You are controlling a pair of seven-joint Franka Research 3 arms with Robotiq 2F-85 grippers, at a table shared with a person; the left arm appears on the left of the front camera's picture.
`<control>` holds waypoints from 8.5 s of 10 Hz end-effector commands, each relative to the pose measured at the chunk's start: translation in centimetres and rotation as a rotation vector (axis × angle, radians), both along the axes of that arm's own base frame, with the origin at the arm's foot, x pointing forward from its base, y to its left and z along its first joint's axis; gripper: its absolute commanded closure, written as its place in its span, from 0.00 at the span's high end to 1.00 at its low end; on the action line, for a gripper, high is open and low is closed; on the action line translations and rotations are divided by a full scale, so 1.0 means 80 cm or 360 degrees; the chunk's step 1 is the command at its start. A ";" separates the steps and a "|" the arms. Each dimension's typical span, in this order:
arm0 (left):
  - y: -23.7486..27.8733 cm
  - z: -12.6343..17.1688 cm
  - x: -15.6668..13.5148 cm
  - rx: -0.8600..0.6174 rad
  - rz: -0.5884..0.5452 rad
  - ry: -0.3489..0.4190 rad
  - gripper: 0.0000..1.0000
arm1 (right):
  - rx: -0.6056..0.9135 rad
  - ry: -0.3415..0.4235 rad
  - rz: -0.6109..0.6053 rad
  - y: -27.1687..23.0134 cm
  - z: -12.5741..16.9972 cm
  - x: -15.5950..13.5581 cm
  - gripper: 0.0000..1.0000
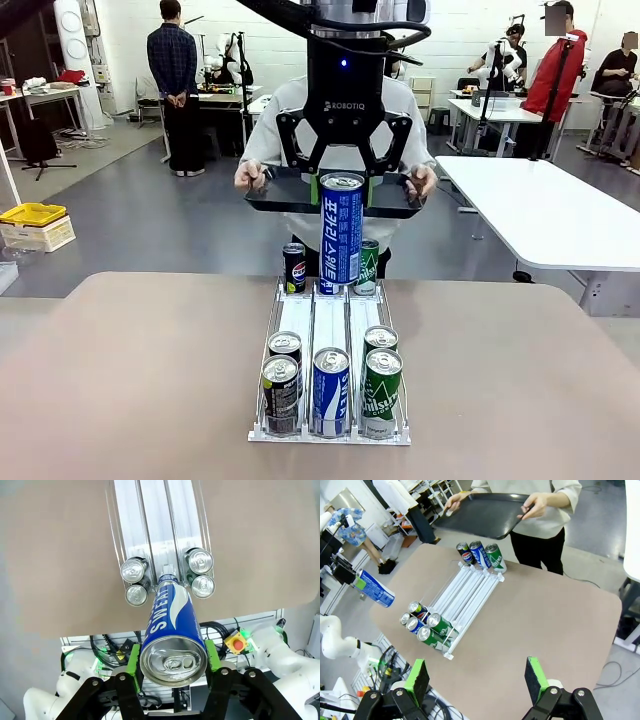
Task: Retrieve and hand over the desired beverage to the person.
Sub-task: Place the picked can on the Handle tray extended by the person, then pick up another can of the same type that the person held from the Automatic Can Dispenser.
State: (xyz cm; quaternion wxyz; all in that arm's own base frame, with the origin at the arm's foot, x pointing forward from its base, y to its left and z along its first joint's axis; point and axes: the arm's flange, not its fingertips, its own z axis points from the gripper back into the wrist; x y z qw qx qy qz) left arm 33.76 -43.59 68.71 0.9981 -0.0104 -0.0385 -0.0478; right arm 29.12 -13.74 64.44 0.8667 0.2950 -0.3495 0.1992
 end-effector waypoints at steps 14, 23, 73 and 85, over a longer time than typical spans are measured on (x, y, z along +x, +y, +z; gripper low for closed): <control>0.006 0.002 -0.005 0.0004 0.0013 -0.0009 0.00 | 0.0051 -0.0031 0.0040 0.001 0.002 0.003 1.00; 0.010 0.026 0.061 0.0129 0.0046 -0.0196 0.58 | 0.0051 -0.0031 0.0040 0.001 0.002 0.003 1.00; 0.363 -0.083 0.013 -0.0365 -0.0680 -0.0333 1.00 | 0.0051 -0.0031 0.0040 0.001 0.002 0.003 1.00; 0.631 0.000 -0.019 -0.1029 -0.1073 -0.0803 1.00 | 0.0051 -0.0031 0.0040 0.001 0.002 0.003 1.00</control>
